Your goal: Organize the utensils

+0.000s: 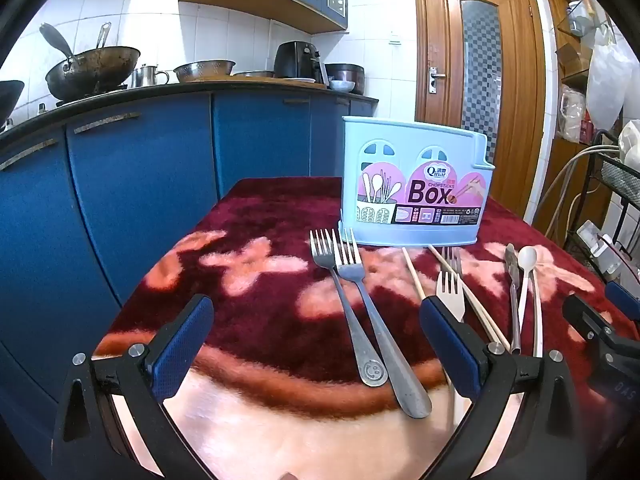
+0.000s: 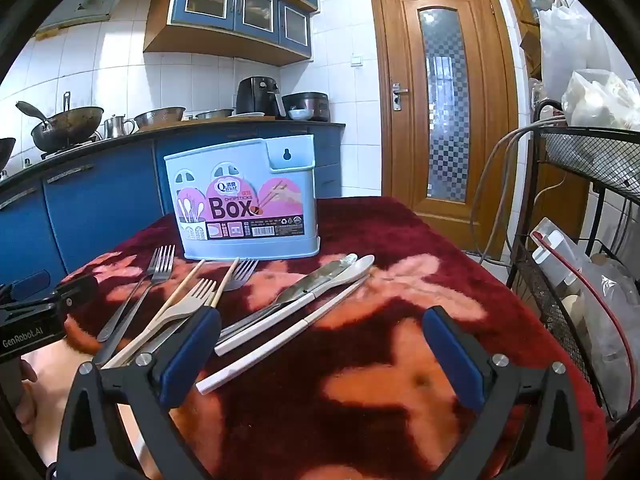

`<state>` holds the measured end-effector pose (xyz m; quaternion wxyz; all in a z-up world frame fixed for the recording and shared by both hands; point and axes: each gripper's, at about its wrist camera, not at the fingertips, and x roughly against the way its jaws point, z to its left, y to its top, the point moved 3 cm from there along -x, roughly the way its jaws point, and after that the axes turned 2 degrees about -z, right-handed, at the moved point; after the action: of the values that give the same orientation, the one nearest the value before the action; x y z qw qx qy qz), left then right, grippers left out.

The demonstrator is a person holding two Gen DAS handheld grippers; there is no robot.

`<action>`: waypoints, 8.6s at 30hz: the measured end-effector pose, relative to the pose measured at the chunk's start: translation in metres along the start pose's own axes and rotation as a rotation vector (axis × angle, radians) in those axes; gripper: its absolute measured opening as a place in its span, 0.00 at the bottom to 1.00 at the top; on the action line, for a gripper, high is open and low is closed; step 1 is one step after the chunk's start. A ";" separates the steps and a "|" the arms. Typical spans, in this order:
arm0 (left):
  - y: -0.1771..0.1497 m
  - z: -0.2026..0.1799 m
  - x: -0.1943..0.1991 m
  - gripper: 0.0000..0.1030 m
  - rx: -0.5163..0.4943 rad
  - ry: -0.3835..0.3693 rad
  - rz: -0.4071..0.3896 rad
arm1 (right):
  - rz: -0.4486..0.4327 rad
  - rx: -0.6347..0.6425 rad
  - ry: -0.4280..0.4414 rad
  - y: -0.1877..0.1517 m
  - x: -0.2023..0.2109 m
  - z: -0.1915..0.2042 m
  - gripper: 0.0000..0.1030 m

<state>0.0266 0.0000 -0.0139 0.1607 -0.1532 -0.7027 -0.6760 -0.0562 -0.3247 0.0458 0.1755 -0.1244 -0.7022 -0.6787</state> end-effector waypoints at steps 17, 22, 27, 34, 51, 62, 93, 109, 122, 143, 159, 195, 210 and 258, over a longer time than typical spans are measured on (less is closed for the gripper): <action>0.000 0.000 0.000 1.00 -0.006 0.001 -0.005 | -0.004 -0.001 0.000 0.000 0.001 0.000 1.00; 0.000 0.000 0.000 1.00 -0.006 0.002 -0.005 | -0.005 -0.001 0.000 0.000 0.001 0.000 1.00; 0.000 0.000 0.000 1.00 -0.006 0.001 -0.005 | -0.005 -0.001 0.000 0.000 0.001 0.000 1.00; 0.000 0.000 0.000 1.00 -0.006 0.001 -0.005 | -0.005 -0.001 0.000 0.000 0.001 0.000 1.00; 0.000 0.000 0.000 1.00 -0.006 0.001 -0.006 | -0.006 0.000 0.000 0.000 0.001 0.000 1.00; 0.000 0.000 0.000 1.00 -0.006 0.001 -0.006 | -0.007 0.000 0.000 0.000 0.001 0.000 1.00; 0.000 0.000 0.000 1.00 -0.004 0.000 -0.005 | -0.003 0.001 0.001 -0.001 0.001 0.003 1.00; 0.009 0.000 -0.036 1.00 0.012 -0.087 0.201 | 0.152 -0.032 0.080 0.008 -0.016 -0.011 1.00; 0.039 -0.001 -0.084 0.90 -0.057 -0.053 0.369 | 0.405 -0.149 0.094 0.028 -0.057 -0.060 0.93; 0.050 0.006 -0.157 0.54 0.036 -0.164 0.550 | 0.579 -0.277 0.179 0.042 -0.138 -0.062 0.42; 0.058 0.020 -0.190 0.29 0.110 -0.290 0.536 | 0.570 -0.267 0.237 0.046 -0.156 -0.061 0.12; 0.053 0.041 -0.154 0.13 0.170 -0.387 0.511 | 0.440 -0.186 0.329 0.071 -0.129 -0.044 0.09; 0.053 0.045 -0.134 0.00 0.154 -0.367 0.444 | 0.376 -0.160 0.329 0.084 -0.109 -0.040 0.07; 0.279 -0.016 -0.132 0.00 -0.057 -0.088 -0.182 | -0.080 0.102 0.090 0.257 -0.153 0.022 0.07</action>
<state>0.2666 -0.0049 0.1811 0.0635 -0.1227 -0.7005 -0.7002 0.1865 -0.2808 0.2154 0.1856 -0.0565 -0.7318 -0.6533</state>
